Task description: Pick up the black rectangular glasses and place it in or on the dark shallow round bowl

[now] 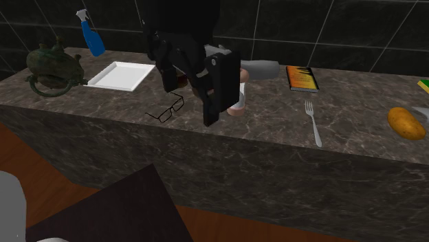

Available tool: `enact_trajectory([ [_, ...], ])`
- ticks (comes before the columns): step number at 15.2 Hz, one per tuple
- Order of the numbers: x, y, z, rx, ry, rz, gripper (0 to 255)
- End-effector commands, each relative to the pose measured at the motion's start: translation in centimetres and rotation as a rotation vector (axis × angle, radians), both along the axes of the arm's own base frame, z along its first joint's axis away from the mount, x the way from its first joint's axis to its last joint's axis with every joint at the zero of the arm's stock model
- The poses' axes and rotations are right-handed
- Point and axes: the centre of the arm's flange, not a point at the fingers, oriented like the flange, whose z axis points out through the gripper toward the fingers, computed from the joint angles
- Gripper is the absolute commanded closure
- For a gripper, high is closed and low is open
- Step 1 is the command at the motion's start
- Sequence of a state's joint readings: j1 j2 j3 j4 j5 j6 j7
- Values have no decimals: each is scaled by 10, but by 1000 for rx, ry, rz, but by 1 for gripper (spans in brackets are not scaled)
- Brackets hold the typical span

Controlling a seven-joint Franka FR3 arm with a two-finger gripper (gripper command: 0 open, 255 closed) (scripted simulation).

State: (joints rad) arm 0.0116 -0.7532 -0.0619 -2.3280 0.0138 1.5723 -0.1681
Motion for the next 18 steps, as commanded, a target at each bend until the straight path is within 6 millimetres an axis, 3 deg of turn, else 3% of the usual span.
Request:
enact_trajectory([
  [1, 0, 0, 0, 0, 0, 0, 0],
  [18, 52, 178, -132, -19, 30, -17, 0],
])
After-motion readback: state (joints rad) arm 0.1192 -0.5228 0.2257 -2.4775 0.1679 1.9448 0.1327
